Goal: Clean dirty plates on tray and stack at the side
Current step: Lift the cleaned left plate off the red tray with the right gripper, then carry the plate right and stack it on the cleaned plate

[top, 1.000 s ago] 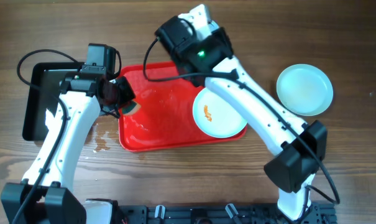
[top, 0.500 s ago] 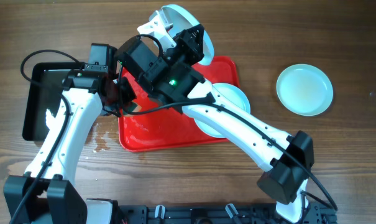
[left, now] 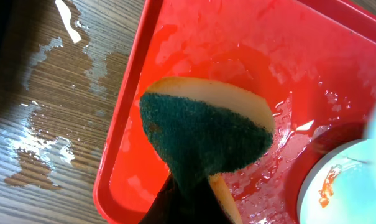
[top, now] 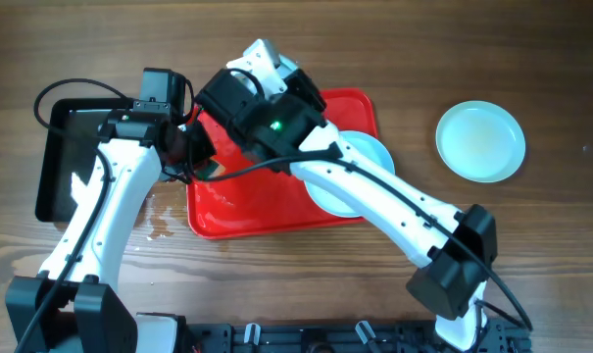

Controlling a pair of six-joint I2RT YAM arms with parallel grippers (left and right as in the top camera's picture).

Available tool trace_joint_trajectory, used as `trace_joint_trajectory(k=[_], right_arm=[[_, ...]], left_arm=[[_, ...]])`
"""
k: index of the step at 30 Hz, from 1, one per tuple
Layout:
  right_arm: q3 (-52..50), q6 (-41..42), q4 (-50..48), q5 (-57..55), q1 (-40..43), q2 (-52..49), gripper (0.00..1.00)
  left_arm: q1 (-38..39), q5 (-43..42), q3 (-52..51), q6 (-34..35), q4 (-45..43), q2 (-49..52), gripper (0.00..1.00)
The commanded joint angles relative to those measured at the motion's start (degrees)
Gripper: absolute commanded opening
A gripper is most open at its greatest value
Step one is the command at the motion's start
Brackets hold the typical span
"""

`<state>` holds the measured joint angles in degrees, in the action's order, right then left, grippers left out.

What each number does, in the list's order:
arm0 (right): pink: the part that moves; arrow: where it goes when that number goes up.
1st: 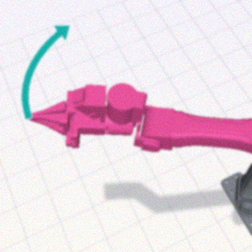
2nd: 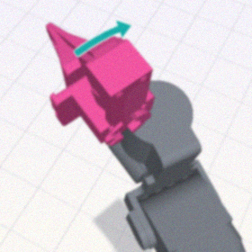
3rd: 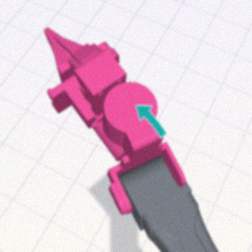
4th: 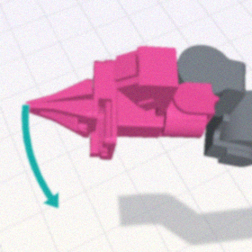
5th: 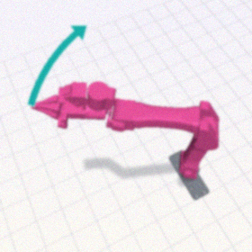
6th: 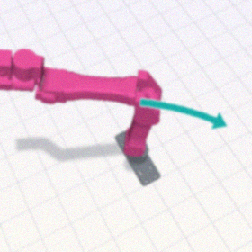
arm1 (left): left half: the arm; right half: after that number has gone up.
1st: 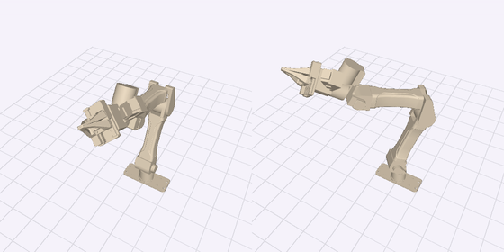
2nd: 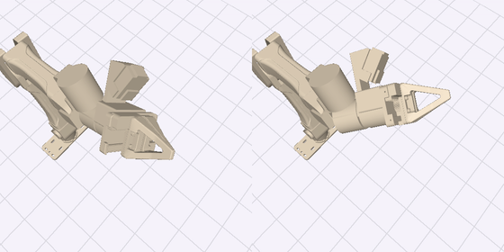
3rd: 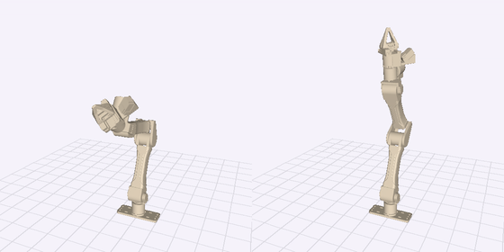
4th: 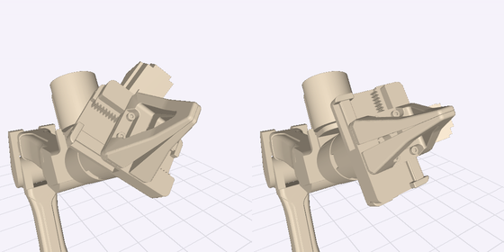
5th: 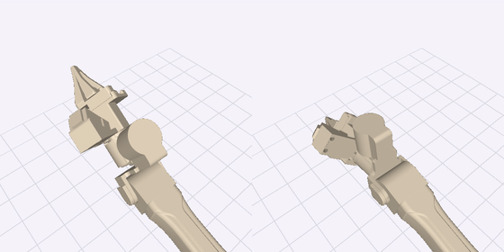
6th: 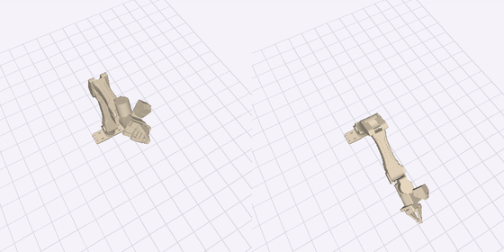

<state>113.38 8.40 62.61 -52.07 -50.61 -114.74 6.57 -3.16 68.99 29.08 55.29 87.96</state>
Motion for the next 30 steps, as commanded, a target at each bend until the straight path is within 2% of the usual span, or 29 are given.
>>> trace_joint_trajectory(k=[1, 7, 16, 20, 26, 30], right_arm=[[0.37, 14.8, 0.46, 17.86, 3.26, -0.11, 0.04], [-4.44, 23.47, 0.44, 21.05, 5.31, -2.29, 0.04], [-12.81, 25.51, -5.6, 32.09, 5.86, -5.29, 0.04], [-12.68, 26.62, -5.6, 25.59, 5.79, -4.9, 0.04], [-8.7, 25.86, -2.27, 9.79, 5.7, -0.37, 0.04], [-8.31, 21.11, -3.61, 0.72, 5.68, 3.93, 0.04]], left_arm=[[-0.31, -2.73, 0.33, 0.09, -0.2, 0.46, 0.04], [-0.31, -5.4, 0.35, -0.31, -0.79, 0.46, 0.04], [-0.31, -5.35, 0.35, -0.33, -1.44, 0.46, 0.04], [-0.31, -5.09, 0.33, -0.33, -1.4, 0.46, 0.04], [-0.31, -4.9, 0.22, -0.31, -1.44, 0.52, 0.04], [-0.31, -4.72, 0.22, -0.31, -1.46, 0.87, 0.04]])
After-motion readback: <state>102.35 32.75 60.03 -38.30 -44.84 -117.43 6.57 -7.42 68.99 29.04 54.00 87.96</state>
